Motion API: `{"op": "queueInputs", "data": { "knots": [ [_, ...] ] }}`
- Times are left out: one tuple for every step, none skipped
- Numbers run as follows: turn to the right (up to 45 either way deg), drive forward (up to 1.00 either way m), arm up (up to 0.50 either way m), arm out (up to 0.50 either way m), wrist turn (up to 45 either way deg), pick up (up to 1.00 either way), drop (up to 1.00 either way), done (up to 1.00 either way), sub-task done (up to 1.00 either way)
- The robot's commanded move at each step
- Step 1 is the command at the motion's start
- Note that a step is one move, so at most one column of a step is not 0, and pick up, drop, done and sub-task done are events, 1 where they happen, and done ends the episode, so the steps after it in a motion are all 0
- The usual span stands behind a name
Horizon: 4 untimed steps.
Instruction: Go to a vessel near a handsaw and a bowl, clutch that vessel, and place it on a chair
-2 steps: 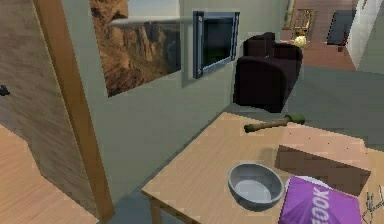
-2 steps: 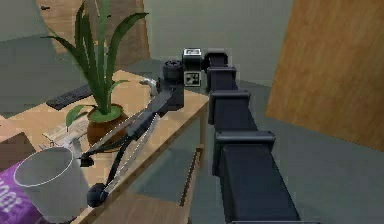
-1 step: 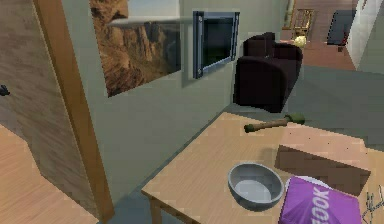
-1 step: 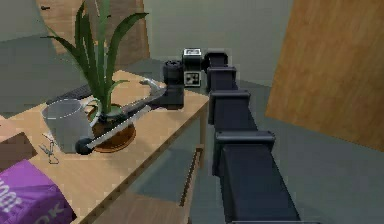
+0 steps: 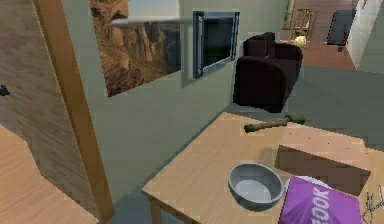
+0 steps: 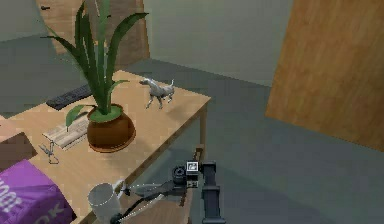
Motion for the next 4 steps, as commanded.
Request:
{"op": "queueInputs", "data": {
  "knots": [
    [0.0,0.0,-0.32,0.0,0.0,0.0,0.0,0.0,0.0],
    [0.0,0.0,0.0,0.0,0.0,0.0,1.0,0.0,0.0],
    [0.0,0.0,0.1,0.0,0.0,0.0,0.0,0.0,0.0],
    [0.0,0.0,0.0,-0.08,0.0,0.0,0.0,0.0,0.0]
  ]
}}
